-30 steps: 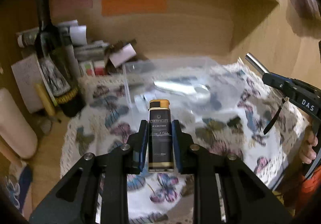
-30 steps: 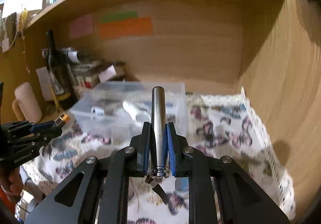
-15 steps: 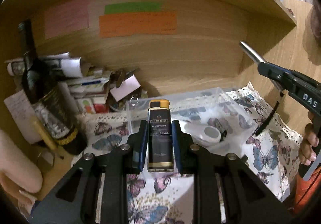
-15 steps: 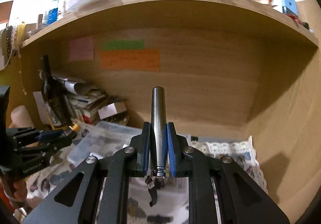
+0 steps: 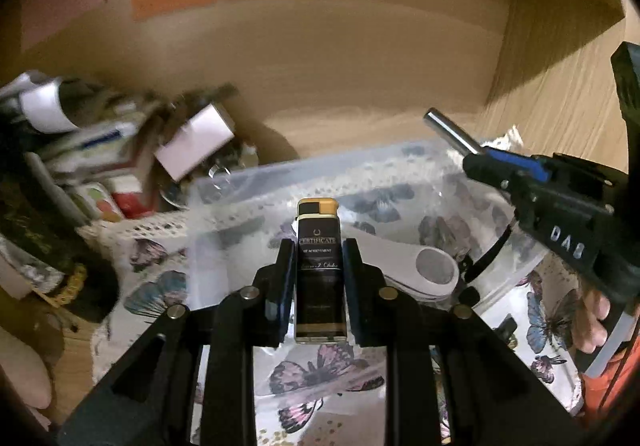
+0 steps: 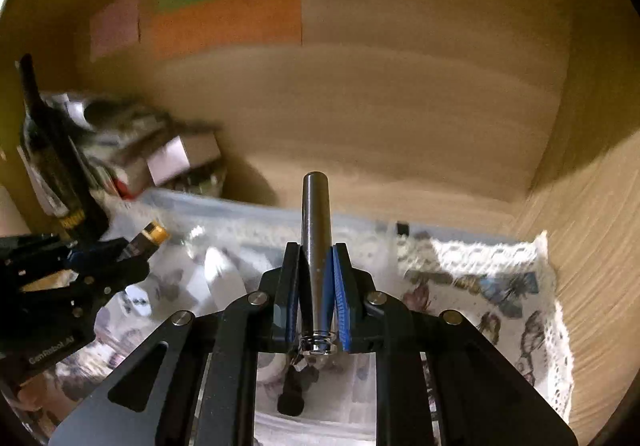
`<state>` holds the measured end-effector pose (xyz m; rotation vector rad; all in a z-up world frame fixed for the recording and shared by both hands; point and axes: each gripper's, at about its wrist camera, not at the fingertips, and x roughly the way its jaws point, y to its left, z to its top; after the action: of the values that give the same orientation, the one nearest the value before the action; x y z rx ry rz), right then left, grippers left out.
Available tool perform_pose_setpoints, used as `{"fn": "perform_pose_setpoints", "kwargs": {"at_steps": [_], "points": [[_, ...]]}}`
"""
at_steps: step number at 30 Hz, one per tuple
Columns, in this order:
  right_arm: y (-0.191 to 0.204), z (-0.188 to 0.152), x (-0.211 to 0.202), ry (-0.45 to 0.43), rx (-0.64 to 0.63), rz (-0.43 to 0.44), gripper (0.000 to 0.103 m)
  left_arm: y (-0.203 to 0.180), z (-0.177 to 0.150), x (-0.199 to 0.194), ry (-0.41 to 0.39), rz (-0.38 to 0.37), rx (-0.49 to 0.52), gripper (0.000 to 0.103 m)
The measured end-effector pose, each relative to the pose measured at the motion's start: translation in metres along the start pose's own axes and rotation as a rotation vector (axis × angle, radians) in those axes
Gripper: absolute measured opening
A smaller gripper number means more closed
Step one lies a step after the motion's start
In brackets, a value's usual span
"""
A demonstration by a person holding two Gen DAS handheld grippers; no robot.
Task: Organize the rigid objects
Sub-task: 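Carry the spool and rod into the clear box and open both grippers, then grasp the black round grinder with the left gripper while the right grasps a black stick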
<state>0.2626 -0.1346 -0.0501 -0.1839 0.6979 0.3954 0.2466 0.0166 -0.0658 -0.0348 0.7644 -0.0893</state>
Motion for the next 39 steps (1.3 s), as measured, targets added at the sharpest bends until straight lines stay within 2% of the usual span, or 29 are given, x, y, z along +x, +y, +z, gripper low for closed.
{"fn": "perform_pose_setpoints", "kwargs": {"at_steps": [9,15,18,19,21,23,24,26,28,32,35,39], "points": [[0.011,-0.013,0.022,0.13,-0.045,0.012,0.014,-0.008,-0.007,0.02,0.05,0.003,0.022,0.023],[0.01,-0.014,0.013,0.135,-0.04,0.01,0.016,-0.012,-0.007,0.008,0.025,0.033,0.037,0.024],[0.01,-0.011,-0.003,0.091,-0.039,-0.001,0.03,-0.012,-0.006,-0.003,0.006,0.027,0.037,0.031],[0.011,-0.01,-0.012,0.068,-0.038,-0.005,0.035,-0.013,-0.006,-0.008,-0.003,0.028,0.039,0.037],[0.012,-0.007,-0.025,0.032,-0.037,-0.01,0.038,-0.014,-0.007,-0.021,-0.033,0.034,0.041,0.046],[0.011,-0.006,-0.046,-0.012,-0.032,-0.013,0.043,-0.016,-0.009,-0.033,-0.062,0.043,0.046,0.061],[0.012,-0.006,-0.052,-0.028,-0.029,-0.016,0.046,-0.016,-0.011,-0.039,-0.075,0.048,0.048,0.064],[0.011,-0.009,-0.07,-0.071,-0.028,-0.029,0.055,-0.019,-0.014,-0.051,-0.086,0.056,0.056,0.084],[0.01,-0.013,-0.085,-0.097,-0.031,-0.038,0.06,-0.024,-0.02,-0.061,-0.1,0.052,0.06,0.092],[0.007,-0.028,-0.106,-0.12,-0.024,-0.053,0.071,-0.034,-0.034,-0.073,-0.108,0.061,0.07,0.097],[0.006,-0.044,-0.114,-0.119,-0.018,-0.064,0.074,-0.042,-0.049,-0.077,-0.099,0.051,0.063,0.099],[0.003,-0.064,-0.12,-0.1,-0.001,-0.065,0.076,-0.053,-0.072,-0.071,-0.04,0.012,0.051,0.099]]}}
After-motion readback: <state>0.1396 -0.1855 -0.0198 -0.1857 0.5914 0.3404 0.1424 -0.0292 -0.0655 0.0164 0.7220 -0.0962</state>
